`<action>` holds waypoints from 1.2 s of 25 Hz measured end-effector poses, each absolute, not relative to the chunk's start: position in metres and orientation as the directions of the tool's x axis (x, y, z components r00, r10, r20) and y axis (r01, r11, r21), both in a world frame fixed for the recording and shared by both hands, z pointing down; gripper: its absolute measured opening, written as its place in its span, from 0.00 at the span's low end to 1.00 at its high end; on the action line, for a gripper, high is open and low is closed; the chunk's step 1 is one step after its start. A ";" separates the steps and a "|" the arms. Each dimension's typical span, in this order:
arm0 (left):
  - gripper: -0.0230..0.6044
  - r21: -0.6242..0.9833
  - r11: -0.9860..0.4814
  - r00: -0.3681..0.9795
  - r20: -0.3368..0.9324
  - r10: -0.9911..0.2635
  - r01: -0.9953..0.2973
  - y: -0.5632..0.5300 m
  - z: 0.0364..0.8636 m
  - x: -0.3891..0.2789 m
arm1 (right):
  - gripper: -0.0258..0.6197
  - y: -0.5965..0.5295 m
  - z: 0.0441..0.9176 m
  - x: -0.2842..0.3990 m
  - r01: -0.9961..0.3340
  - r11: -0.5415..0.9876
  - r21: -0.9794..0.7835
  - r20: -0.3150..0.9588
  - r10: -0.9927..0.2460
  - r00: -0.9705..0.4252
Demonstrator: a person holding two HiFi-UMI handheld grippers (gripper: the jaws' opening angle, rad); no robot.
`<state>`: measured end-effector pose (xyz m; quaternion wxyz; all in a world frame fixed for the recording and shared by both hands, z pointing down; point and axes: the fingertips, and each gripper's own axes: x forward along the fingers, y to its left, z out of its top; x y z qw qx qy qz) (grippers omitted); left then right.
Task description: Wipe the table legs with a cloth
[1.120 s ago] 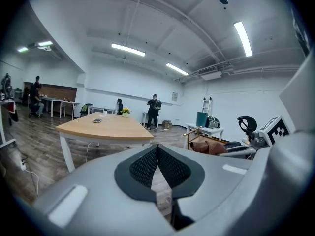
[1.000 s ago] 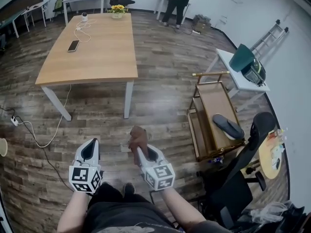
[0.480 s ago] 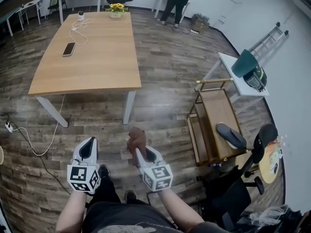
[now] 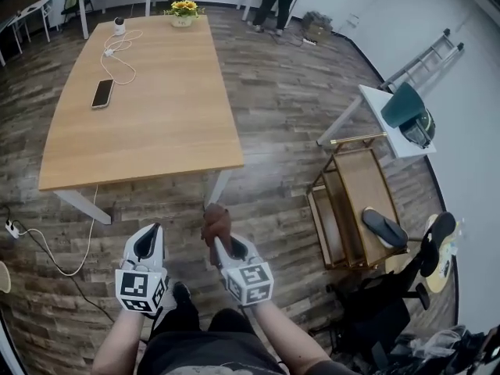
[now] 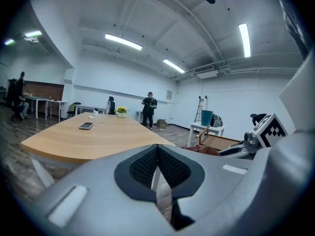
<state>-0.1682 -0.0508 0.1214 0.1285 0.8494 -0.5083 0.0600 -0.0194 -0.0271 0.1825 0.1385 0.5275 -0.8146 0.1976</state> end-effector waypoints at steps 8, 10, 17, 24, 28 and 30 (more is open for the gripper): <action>0.07 0.179 -0.447 0.481 0.284 -0.830 -0.877 -0.095 0.156 -0.165 | 0.14 -0.075 0.212 -0.024 -0.914 0.366 -0.174 0.484 -0.777 -0.403; 0.07 0.179 -0.434 0.469 0.286 -0.836 -0.883 -0.105 0.162 -0.161 | 0.14 -0.087 0.222 -0.022 -0.908 0.378 -0.180 0.496 -0.762 -0.416; 0.07 0.178 -0.373 0.408 0.244 -0.880 -0.911 -0.150 0.190 -0.142 | 0.14 -0.130 0.267 -0.008 -0.883 0.414 -0.219 0.523 -0.714 -0.465; 0.07 0.129 -0.371 0.392 0.228 -0.891 -0.920 -0.177 0.264 -0.136 | 0.14 -0.173 0.330 0.000 -0.888 0.412 -0.202 0.494 -0.740 -0.456; 0.07 0.113 -0.388 0.403 0.218 -0.889 -0.915 -0.192 0.309 -0.141 | 0.14 -0.196 0.357 -0.005 -0.893 0.400 -0.207 0.466 -0.762 -0.449; 0.07 0.078 -0.397 0.404 0.210 -0.890 -0.915 -0.199 0.329 -0.143 | 0.14 -0.203 0.362 -0.007 -0.891 0.401 -0.216 0.432 -0.779 -0.455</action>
